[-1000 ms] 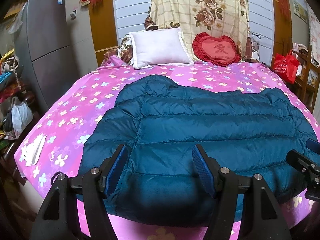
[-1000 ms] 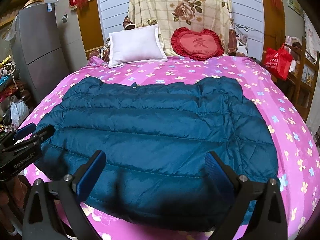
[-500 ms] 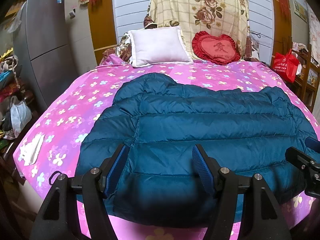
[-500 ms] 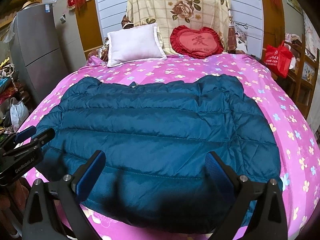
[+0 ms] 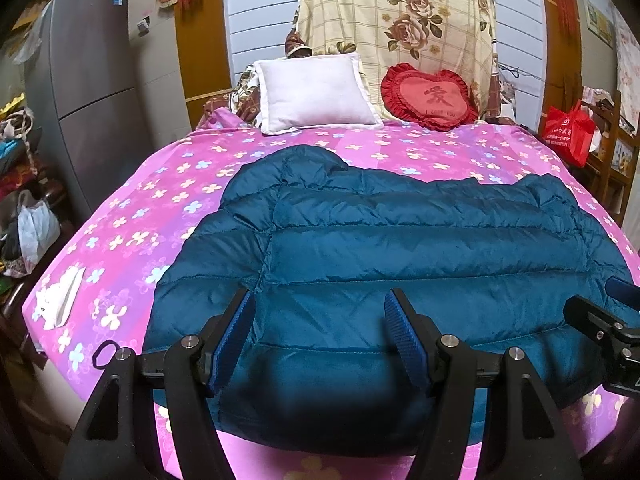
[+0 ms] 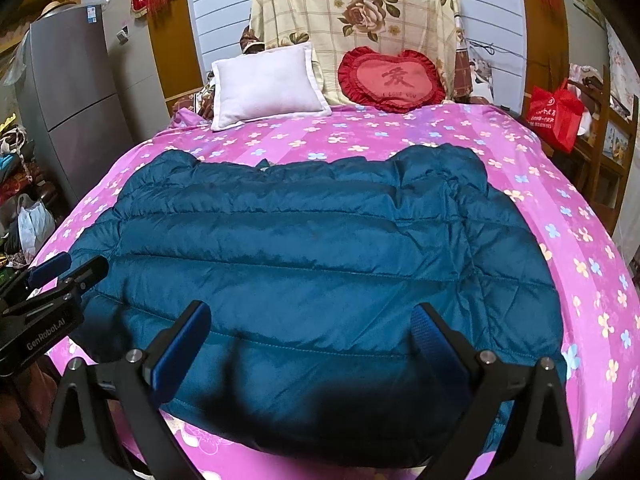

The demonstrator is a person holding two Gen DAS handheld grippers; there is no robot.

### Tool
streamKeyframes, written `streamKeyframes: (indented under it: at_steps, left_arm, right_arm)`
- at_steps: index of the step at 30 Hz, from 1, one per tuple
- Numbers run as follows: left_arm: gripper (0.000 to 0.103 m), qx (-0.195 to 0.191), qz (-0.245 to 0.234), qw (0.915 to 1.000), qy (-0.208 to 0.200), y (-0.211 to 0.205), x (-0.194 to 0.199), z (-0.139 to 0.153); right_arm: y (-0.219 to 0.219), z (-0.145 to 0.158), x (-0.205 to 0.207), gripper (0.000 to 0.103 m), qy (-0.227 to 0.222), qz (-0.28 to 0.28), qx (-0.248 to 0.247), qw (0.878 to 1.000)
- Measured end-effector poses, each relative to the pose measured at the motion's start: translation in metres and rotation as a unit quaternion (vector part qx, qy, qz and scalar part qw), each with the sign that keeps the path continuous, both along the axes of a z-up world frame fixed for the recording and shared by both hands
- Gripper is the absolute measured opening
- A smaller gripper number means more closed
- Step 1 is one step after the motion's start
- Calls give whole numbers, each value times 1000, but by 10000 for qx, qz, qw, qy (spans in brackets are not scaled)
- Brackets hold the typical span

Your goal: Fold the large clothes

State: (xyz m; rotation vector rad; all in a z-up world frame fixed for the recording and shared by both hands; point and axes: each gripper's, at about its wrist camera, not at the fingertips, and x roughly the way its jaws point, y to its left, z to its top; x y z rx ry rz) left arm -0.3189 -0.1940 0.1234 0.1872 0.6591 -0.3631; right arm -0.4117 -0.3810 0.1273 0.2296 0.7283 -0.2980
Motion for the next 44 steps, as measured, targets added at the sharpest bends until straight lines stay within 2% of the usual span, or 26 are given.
streamKeyframes:
  at_steps: [44]
  left_arm:
    - [50,-23,-163,9998,127,0,5,-5]
  right_arm:
    - [1,-10,8,102,142,45,61,9999]
